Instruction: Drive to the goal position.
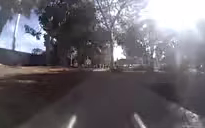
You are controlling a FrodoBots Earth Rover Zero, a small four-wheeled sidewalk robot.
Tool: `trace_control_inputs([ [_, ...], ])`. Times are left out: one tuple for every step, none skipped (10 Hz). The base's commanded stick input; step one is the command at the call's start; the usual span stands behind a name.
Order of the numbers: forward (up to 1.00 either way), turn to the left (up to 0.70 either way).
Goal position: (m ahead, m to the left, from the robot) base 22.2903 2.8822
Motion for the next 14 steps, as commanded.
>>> trace_control_inputs([
  [1.0, 0.0],
  [1.0, 0.0],
  [1.0, 0.0],
  [1.0, 0.0],
  [1.0, 0.0],
  [1.0, 0.0],
  [1.0, 0.0],
  [1.0, 0.0],
  [1.0, 0.0],
  [1.0, 0.0],
  [1.0, 0.0],
  [1.0, 0.0],
  [1.0, 0.0],
  [1.0, 0.0],
])
